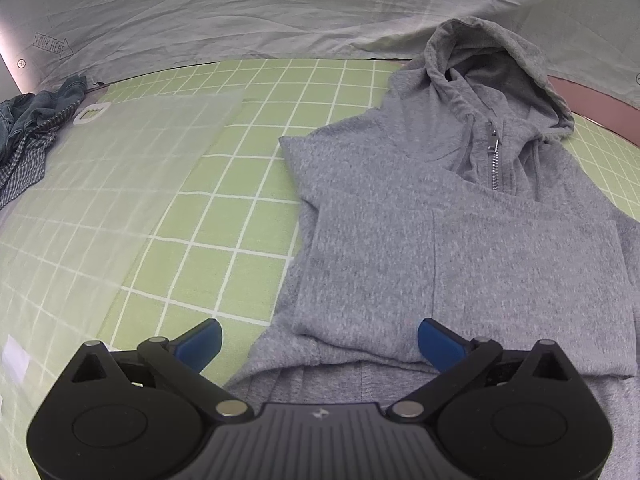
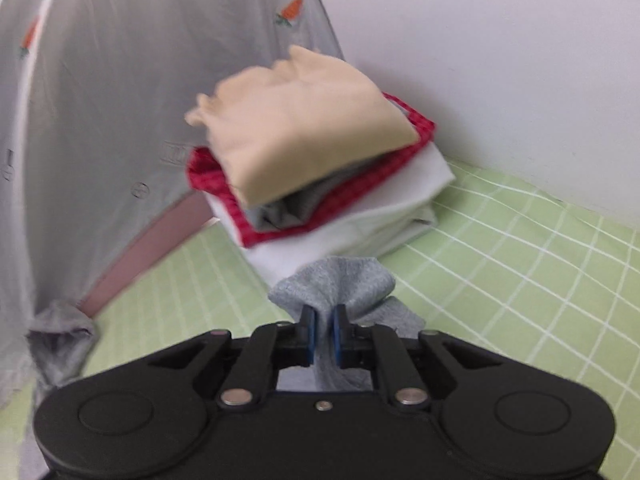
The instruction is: Fold clothes
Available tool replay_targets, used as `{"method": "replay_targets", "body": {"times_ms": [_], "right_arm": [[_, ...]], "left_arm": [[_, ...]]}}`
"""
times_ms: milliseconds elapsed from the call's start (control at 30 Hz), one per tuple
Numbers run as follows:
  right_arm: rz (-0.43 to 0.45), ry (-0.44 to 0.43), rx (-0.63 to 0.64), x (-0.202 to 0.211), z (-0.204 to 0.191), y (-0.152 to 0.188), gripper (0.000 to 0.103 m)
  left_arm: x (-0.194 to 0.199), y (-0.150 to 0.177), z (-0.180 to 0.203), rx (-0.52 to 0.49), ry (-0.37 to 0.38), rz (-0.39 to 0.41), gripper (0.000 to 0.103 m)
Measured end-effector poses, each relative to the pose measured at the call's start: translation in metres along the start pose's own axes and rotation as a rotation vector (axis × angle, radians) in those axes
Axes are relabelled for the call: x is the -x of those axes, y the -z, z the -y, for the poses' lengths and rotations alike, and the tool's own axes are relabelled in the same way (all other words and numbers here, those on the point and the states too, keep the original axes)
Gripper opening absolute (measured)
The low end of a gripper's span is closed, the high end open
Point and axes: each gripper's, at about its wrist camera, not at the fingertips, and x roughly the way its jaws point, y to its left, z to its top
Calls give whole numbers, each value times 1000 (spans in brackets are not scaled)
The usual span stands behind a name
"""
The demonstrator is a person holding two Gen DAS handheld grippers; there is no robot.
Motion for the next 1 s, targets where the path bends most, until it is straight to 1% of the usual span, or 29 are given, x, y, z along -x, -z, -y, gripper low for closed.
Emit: {"method": "replay_targets", "body": {"times_ms": [200,433,500,533,600,667,733,867,933,967,1000], "right_arm": [[-78,-245,2,-9,-99,23,9],[-169,-532,5,-19,-213,50,9],[-196,-613,5,-22,-246,58,11],[-250,-615,42,-27,-264,76,16],[-296,-575,76,-32,-272,95,23],[-340,-535,109,-36,-279,112,52],[-298,-446,167,-31,-270,113,59],[-204,-242,269,-23,-231,106,65],[-202,-180,266,-22,-209,108,67],[-201,-149,265,-22,-198,108,67],[-201,-118,263,-22,-188,109,67]], "left_arm": [[8,1,-4,26,34,25,103],[13,7,-25,90,26,39,103],[13,7,-31,107,20,38,103],[13,7,-33,112,18,38,103],[15,6,-36,116,13,45,103],[16,4,-37,119,11,48,103],[15,1,-35,121,16,45,103],[15,-9,-15,81,59,46,101],[16,-15,4,34,95,51,99],[16,-18,12,11,114,52,96],[16,-21,21,-11,133,53,95]]}}
